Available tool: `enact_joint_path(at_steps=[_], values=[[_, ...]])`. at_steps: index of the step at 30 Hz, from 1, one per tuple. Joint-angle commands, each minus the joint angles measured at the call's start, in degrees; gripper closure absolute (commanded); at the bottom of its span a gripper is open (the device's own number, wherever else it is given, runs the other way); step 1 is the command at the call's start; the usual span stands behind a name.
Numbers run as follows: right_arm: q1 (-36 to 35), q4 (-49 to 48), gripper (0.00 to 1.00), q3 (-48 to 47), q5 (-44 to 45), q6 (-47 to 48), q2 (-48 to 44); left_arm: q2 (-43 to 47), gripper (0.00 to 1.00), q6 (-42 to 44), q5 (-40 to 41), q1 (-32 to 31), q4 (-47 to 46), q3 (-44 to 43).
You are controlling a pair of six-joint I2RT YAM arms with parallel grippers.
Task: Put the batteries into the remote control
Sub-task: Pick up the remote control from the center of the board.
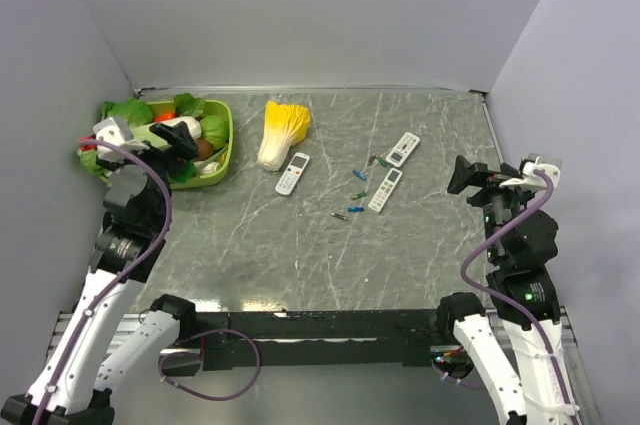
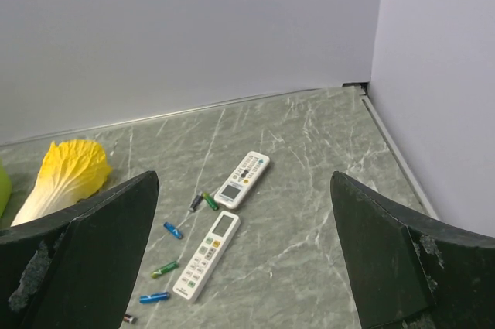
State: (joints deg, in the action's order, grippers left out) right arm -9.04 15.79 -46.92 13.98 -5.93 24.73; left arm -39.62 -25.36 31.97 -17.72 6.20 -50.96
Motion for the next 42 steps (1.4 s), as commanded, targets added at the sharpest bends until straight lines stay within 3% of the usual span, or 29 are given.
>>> enact_joint_path(at_steps=[1, 4, 14, 21, 25, 28, 31, 42], values=[[-2.6, -2.1, 0.0, -0.4, 1.5, 2.5, -1.2, -3.2, 0.03, -2.4, -4.5, -0.1, 1.8, -1.1], [-2.7, -1.8, 0.01, 0.4, 0.4, 0.8, -2.4, -8.4, 0.03, -2.1, -10.0, -0.2, 4.2, -2.6], [-2.7, 4.2, 0.0, -1.9, -3.2, -2.4, 1.5, -38.8, 0.03, -3.3, -27.8, -1.2, 18.2, -18.7], [-2.6, 4.3, 0.0, -0.9, -4.3, -2.4, 1.7, -58.4, 0.02, 0.2, -25.0, -10.2, 29.6, -35.4], [-2.7, 3.9, 0.0, -0.9, -4.2, -2.1, 2.3, -71.8, 0.09, 1.8, -26.0, -12.2, 36.9, -48.2], [-2.7, 3.9, 0.0, -0.7, -4.0, -1.5, 2.6, -77.8, 0.12, 3.4, -25.6, -13.7, 39.1, -53.0], [-2.7, 4.0, 0.0, -0.8, -3.7, -0.8, 2.9, -81.7, 0.15, 3.9, -25.6, -14.1, 39.8, -56.3], [-2.7, 4.9, 0.0, -1.1, -4.3, -0.6, 3.8, -90.4, 0.15, 8.0, -23.4, -13.7, 39.4, -59.8]])
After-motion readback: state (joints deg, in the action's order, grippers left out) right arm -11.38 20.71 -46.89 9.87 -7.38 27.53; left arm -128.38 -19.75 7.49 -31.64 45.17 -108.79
